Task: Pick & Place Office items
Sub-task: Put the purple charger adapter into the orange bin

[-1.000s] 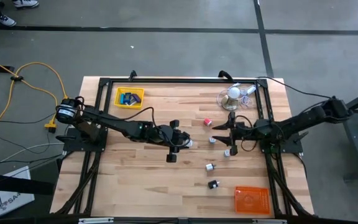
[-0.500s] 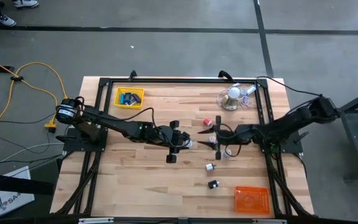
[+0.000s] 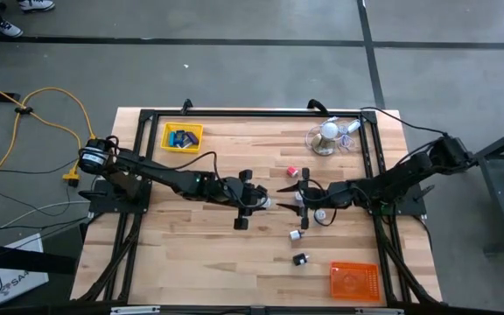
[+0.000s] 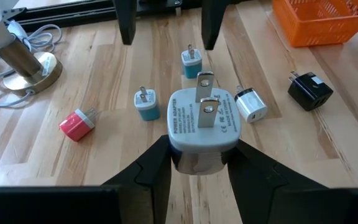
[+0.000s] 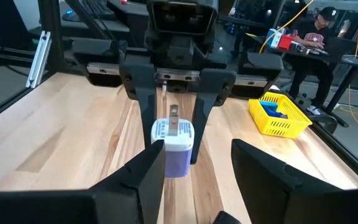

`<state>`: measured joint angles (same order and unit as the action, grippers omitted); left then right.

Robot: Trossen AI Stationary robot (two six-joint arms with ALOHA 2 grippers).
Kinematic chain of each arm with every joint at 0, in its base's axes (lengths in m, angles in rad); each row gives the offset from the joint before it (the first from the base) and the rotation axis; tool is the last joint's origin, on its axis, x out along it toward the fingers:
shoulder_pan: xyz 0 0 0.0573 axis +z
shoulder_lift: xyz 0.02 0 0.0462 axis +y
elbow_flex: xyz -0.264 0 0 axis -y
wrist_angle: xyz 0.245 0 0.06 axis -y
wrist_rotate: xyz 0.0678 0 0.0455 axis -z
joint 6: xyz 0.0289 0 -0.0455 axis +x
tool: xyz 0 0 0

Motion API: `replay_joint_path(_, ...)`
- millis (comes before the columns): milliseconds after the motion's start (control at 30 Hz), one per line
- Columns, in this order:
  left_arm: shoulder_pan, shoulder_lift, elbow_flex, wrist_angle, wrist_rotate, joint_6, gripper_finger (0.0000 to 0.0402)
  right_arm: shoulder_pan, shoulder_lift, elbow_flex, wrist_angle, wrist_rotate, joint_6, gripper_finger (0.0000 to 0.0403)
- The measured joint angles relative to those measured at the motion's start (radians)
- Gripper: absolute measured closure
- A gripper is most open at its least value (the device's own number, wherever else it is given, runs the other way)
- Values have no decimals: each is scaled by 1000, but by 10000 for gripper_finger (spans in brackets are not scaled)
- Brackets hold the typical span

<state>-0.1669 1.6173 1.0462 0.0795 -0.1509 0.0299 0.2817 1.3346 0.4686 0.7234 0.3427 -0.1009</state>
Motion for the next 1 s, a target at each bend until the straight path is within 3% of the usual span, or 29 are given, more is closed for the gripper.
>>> replay_joint_path(233,0,0,0,0,0,-2,277,1,0,0,-1,-5,3,211)
replay_joint_path(1000,0,0,0,117,3,45,277,13,47,0,81,-31,-6,211)
